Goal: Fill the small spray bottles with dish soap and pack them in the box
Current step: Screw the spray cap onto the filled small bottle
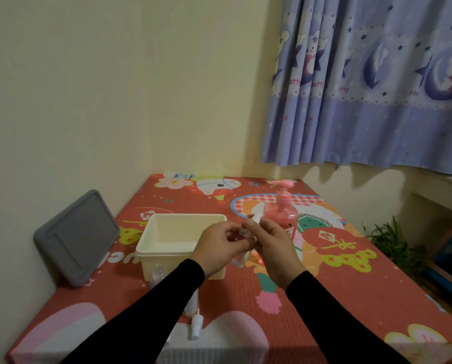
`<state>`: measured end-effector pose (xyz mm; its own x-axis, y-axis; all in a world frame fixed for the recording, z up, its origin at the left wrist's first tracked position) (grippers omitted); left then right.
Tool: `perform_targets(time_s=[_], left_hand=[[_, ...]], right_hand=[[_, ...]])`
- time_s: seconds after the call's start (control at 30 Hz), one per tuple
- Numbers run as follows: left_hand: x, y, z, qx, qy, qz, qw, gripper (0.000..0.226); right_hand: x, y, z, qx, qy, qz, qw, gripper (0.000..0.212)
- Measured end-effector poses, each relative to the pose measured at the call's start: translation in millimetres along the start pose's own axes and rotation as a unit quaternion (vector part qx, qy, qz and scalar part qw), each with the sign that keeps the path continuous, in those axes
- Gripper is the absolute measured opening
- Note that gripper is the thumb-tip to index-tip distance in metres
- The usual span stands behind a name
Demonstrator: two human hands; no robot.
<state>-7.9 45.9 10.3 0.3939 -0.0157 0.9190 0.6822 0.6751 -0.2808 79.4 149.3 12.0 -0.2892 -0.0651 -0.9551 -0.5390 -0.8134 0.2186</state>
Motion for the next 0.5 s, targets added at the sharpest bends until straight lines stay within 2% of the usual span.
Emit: perform_targets(time_s=[0.2,0.3,0.4,0.5], left_hand=[[-3.4,-7.7,2.5,0.02,-0.012,0.007,1.0,0.019],[-4.5,-6.5,1.9,0.013,-0.009,0.018,1.0,0.023],[-3.2,-4.1,0.9,-0.001,-0.002,0.026,1.0,0.02],[-0.9,-2.4,0.6,-0.007,-0.004,0.019,1.0,0.017]], right_hand=[[1.8,-6.1,1.6,0.024,-0.014,-0.061,0.998,0.014],[1.8,-8.0,2.3,0.046,-0.015,-0.075,0.996,0.022],[0.7,-6.3,3.6,0.023,-0.01,-0.101,0.995,0.027],[-5.4,-0.1,2.5,-0.021,-0.015,-0.079,0.997,0.01]])
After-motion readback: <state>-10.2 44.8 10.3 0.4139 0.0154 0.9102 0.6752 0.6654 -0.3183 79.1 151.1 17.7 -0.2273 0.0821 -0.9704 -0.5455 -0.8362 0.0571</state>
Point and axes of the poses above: each hand's wrist, its own z-axis towards the middle knuckle, its own y-axis out of the palm, x = y × z, the point moved 3 cm from there along z, towards the middle knuckle
